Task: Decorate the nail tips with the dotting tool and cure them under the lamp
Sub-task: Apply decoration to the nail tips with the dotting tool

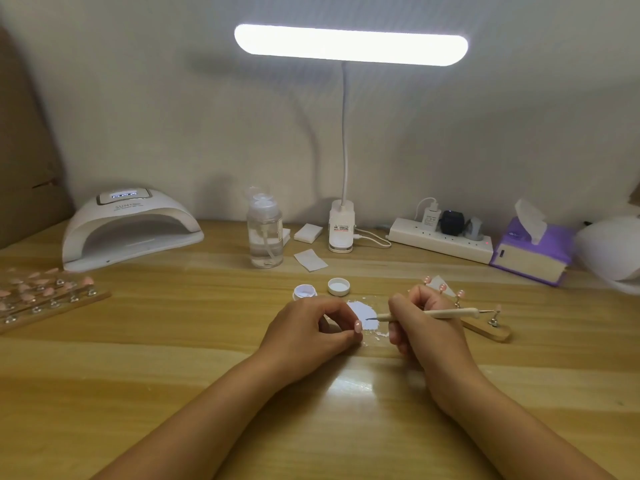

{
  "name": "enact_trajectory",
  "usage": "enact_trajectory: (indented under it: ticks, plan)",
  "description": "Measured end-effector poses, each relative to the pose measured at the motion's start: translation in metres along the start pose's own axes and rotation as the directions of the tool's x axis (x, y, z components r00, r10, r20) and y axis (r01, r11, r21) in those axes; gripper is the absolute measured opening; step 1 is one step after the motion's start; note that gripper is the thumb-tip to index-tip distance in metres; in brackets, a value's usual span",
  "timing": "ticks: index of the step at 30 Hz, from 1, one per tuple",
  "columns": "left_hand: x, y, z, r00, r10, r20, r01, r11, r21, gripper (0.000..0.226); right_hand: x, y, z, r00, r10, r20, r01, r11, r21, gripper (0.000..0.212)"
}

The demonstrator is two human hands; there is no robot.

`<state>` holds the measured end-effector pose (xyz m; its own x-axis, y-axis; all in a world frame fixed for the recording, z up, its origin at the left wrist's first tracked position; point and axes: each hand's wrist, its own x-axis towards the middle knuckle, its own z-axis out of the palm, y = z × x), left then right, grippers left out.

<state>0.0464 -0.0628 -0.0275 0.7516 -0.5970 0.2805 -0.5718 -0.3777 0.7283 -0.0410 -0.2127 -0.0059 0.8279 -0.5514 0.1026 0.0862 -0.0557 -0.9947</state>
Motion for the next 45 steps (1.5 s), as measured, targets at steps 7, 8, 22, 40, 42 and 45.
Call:
enact_trajectory:
  ticks: [7,8,22,40,42,45]
  plan:
    - [-0.0009,0.0011,0.0011,1.000,0.024,-0.016,-0.024,1.000,-0.002,0.005,-0.0020,0.0003,0.0028,0.999,-0.022,0.044,0.023,1.000,-0.010,0.037]
    - [-0.0008,0.0011,0.0009,1.000,0.027,-0.015,-0.027,1.000,0.005,0.006,-0.0017,0.0003,0.0030,0.999,-0.022,0.041,0.022,1.000,-0.014,0.038]
    - [-0.0008,0.0005,0.0002,1.000,0.023,0.007,-0.023,1.000,0.004,0.018,-0.0023,-0.0003,0.0018,0.997,-0.015,0.076,0.018,0.999,-0.044,0.022]
    - [-0.0002,-0.0003,0.0005,1.000,0.023,0.014,-0.023,1.000,-0.004,0.013,-0.0023,0.0005,0.0037,0.996,-0.013,0.087,0.017,0.998,-0.053,0.023]
    - [0.0000,-0.0001,0.0004,1.000,0.016,0.011,-0.016,1.000,-0.003,0.012,-0.0023,0.0002,0.0034,0.996,-0.014,0.090,0.019,0.998,-0.057,0.022]
    - [-0.0001,0.0004,0.0000,1.000,0.019,0.016,-0.019,1.000,0.001,0.014,-0.0021,0.0002,0.0032,0.996,-0.011,0.093,0.016,0.998,-0.057,0.022]
